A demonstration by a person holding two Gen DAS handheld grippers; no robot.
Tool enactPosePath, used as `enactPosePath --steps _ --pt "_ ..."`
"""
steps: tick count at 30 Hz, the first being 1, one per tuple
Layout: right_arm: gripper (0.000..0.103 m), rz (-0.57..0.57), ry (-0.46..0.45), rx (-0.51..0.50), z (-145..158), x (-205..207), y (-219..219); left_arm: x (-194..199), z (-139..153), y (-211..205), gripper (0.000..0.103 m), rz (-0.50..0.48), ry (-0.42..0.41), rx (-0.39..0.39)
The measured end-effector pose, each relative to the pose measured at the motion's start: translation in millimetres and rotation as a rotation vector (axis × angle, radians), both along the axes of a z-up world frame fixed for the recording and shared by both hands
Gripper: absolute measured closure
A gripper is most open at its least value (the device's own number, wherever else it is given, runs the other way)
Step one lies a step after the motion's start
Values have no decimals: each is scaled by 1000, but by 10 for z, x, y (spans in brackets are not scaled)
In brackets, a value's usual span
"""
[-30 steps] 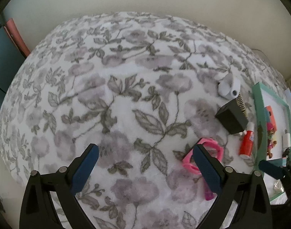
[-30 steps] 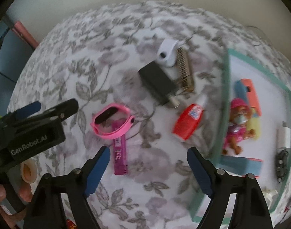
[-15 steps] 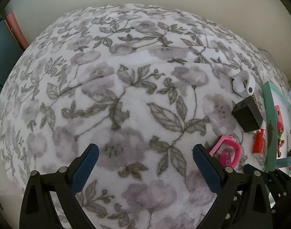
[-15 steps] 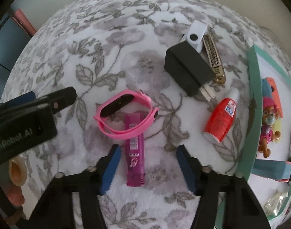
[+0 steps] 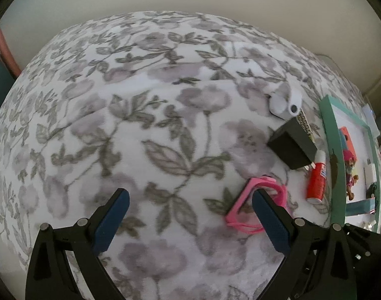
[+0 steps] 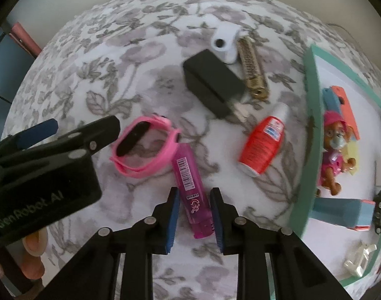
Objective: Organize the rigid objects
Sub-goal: 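Grasp the pink lipstick tube with the right gripper while the left gripper grasps the pink watch band, then carry the lipstick tube and watch band into the tray and open both grippers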
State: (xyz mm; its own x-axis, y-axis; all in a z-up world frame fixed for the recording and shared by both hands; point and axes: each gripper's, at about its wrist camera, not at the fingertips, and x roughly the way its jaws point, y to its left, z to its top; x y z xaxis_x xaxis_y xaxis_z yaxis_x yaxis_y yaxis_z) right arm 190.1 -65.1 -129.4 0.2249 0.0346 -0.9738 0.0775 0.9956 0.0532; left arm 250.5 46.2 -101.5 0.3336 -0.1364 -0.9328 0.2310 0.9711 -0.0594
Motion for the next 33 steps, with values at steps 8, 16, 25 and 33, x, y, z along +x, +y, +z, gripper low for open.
enactPosePath --steps 8,16,25,33 --pt "81 -57 14 17 -20 -80 -348 -44 -102 -294 10 -49 -6 52" --pt "81 -63 15 28 -30 -146 -592 -118 -210 -440 59 -86 17 106" --pt "81 -53 31 18 -23 -118 -490 -183 -173 -498 90 -103 36 118" --pt "82 -43 -2 39 225 -270 -464 -228 46 -367 91 -55 15 107"
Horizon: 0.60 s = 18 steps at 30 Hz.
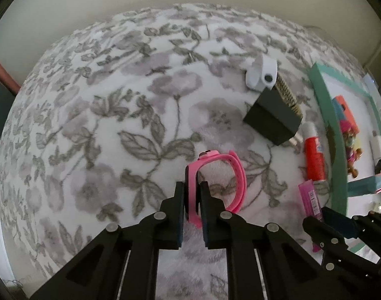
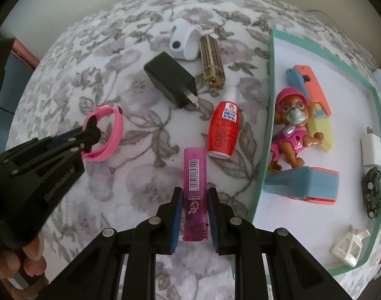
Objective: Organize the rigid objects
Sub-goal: 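Carry the lipstick tube and watch band into the tray and open both grippers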
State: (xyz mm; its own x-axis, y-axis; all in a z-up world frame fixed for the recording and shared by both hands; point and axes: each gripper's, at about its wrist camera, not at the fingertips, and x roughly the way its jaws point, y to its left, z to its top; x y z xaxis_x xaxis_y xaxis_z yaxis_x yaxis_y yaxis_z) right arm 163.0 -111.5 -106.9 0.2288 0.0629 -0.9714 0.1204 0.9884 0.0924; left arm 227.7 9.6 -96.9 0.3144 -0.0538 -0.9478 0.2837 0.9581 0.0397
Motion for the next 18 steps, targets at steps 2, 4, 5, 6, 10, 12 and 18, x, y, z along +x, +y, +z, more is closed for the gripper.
enactPosePath --steps 2,4,5,6,10,12,18 --pt "82 1 -15 3 91 -46 -12 -34 107 5 91 11 -15 -13" --pt "82 -2 -34 11 209 -81 -46 -59 259 -5 91 17 -42 -22" --pt "82 -6 -49 15 287 -108 -77 -67 340 -15 91 17 -59 -25" --pt "82 -9 -62 17 355 -121 -117 -68 411 -24 91 15 -73 -28" --pt "82 -36 -123 14 701 -227 -317 -109 741 -127 91 6 -133 -54" --pt "82 -60 -147 12 846 -265 -469 -113 903 -223 91 -6 -159 -71" --pt "82 -124 -184 -20 1145 -423 -926 -260 1205 -705 91 -83 -206 -93"
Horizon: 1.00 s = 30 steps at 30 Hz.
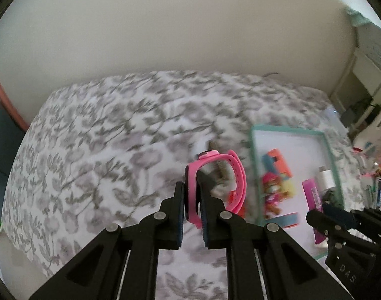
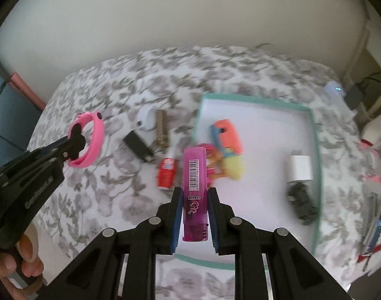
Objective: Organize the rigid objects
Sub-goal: 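Carry the lipstick tube and watch band into the tray and open both grippers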
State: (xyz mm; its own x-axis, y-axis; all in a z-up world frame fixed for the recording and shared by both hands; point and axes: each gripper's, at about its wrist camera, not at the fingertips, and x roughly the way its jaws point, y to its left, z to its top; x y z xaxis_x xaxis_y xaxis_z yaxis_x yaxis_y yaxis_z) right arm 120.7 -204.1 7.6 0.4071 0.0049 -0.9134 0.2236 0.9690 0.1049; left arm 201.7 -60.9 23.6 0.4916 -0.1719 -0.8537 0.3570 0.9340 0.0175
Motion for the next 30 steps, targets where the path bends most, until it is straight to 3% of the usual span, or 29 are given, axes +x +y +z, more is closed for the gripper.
enactPosePath --steps 7,15,27,30 --pt "82 -78 10 -7 -62 -187 -568 -240 28 -674 91 -114 -1 -4" --pt "82 -138 53 15 -339 -370 -1028 -475 -175 -1306 91 -206 33 19" --pt "82 -150 103 50 -724 -447 -1167 -547 -525 -1592 89 -238 81 53" --pt "82 -153 109 54 -761 -458 -1173 -514 -559 -1557 77 -223 93 47"
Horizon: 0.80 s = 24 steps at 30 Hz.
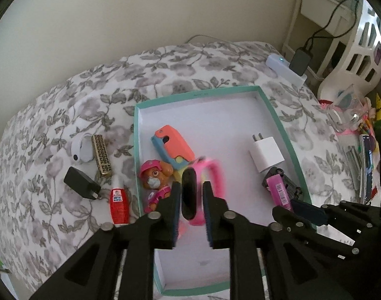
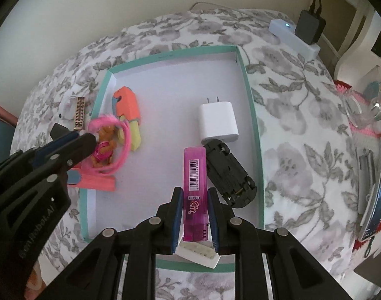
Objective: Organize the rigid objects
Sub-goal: 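Carry the lipstick tube and watch band into the tray and open both grippers, then move both open grippers back over the black charger and red bottle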
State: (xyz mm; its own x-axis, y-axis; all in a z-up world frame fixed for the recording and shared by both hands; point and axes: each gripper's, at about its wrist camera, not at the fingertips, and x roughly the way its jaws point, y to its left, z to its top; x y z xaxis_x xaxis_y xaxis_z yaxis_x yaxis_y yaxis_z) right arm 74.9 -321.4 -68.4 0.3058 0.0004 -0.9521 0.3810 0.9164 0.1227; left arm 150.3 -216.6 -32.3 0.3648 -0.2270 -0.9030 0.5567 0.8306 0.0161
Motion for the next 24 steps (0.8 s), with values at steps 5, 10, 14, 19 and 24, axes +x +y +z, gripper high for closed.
enactPosePath --steps 5,10,14,19,24 --pt "81 -5 4 4 -9 3 4 29 41 75 56 17 -6 -16" --pt "81 -11 -4 2 30 13 22 59 121 170 42 41 -23 -34" --pt "80 -12 -7 8 56 14 55 90 164 268 38 65 -35 -38" --pt "42 -6 -15 9 90 19 150 159 181 461 17 114 -37 -36" --pt "38 9 -24 20 131 66 299 259 135 781 15 198 -29 -21"
